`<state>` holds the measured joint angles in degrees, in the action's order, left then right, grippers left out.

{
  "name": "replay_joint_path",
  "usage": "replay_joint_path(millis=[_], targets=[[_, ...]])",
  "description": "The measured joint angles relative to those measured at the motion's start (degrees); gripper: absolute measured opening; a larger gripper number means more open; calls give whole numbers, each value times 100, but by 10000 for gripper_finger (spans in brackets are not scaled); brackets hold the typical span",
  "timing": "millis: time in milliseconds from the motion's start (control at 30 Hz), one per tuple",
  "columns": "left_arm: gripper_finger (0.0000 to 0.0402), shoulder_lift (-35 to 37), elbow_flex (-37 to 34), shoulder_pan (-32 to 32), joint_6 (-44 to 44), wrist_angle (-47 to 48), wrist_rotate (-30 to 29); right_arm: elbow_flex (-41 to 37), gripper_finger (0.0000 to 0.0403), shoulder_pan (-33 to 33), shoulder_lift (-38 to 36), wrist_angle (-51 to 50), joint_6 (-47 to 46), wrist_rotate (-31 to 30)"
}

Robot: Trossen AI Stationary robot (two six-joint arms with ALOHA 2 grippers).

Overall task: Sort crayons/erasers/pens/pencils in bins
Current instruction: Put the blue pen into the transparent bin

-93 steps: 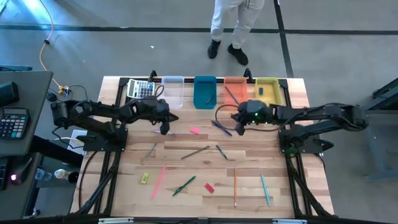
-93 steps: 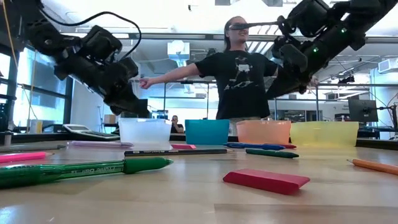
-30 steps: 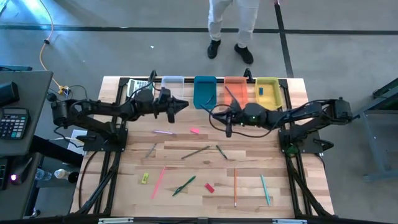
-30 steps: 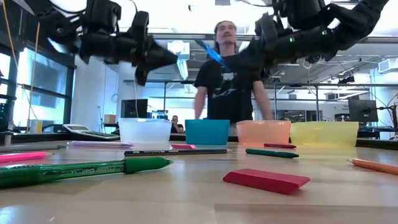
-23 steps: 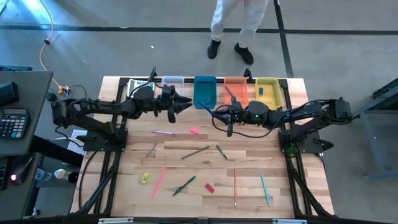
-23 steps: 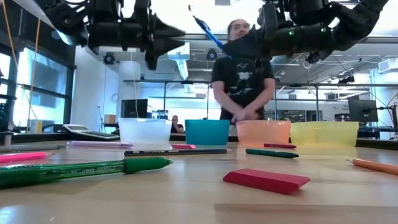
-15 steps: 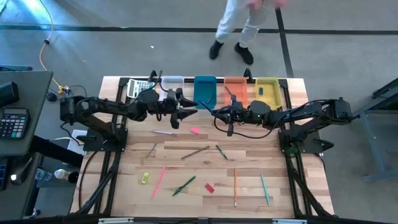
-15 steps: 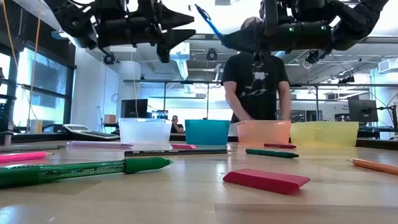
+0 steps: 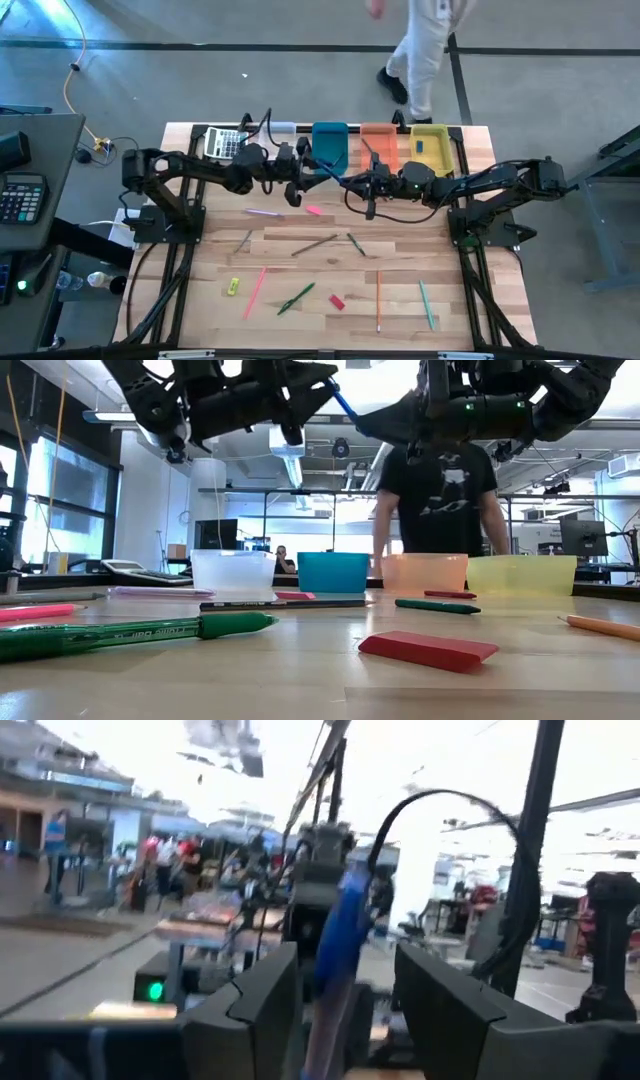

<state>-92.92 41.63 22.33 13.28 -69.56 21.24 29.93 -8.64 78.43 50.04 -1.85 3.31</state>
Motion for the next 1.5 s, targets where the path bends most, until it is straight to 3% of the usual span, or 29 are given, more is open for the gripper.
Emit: replay_joint_path(millis=[400,533,800,1067,1267,1500], targets=[[36,-9,0,20,-332,-68,0,0,28,2,0,0,61,2],[19,-9,0,27,-347,-52,5,2,64,2,-2,-60,52,-52],[19,286,-4,245,-473,360,26,9,161,2,-4,-256,65,-844],[19,1123,-4,596,-1217,2101,-203,9,192,-2,-4,-1085,236,-1296],[23,1855,13,912,-1730,3914,-975,9,192,0,-4,-1347,240,-1406],[23,2189,754,1537,-1779,6809,-1717,9,142,-2,-4,-1386,716,-1688]])
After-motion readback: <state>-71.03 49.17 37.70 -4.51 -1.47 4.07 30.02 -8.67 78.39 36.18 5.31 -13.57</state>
